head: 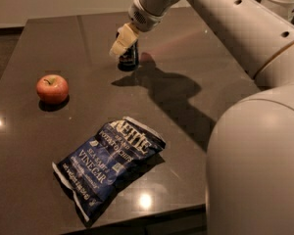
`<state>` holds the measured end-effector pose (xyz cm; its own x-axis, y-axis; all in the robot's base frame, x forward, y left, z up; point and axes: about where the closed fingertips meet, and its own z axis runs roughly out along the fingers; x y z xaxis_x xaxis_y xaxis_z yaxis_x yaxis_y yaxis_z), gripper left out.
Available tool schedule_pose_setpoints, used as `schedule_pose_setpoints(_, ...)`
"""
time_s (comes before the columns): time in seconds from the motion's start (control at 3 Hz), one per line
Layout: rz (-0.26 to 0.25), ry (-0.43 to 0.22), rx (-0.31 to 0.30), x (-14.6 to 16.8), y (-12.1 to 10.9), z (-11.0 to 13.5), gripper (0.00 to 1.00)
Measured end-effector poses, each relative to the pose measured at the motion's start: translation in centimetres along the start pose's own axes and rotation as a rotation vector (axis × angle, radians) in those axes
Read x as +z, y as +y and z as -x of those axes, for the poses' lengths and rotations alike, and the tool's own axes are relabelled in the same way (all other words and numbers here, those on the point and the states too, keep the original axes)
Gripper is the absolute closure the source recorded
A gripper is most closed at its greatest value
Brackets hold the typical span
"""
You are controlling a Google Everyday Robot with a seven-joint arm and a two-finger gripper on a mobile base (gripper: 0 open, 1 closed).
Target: Move pepsi can near blue chip bag
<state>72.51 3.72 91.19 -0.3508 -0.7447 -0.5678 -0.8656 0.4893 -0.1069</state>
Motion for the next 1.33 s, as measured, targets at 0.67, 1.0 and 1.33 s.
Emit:
schedule_pose_setpoints(0.67, 0.026, -0.003, -0.028, 0.9, 0.6, 1.0, 0.40)
schedule_pose_setpoints(1.0, 0.038, -0.013, -0.044, 0.4, 0.9, 0.9, 0.64)
schedule_pose_setpoints(1.33, 0.050, -0.038, -0.065, -1.7, 1.4, 0.1, 0.86)
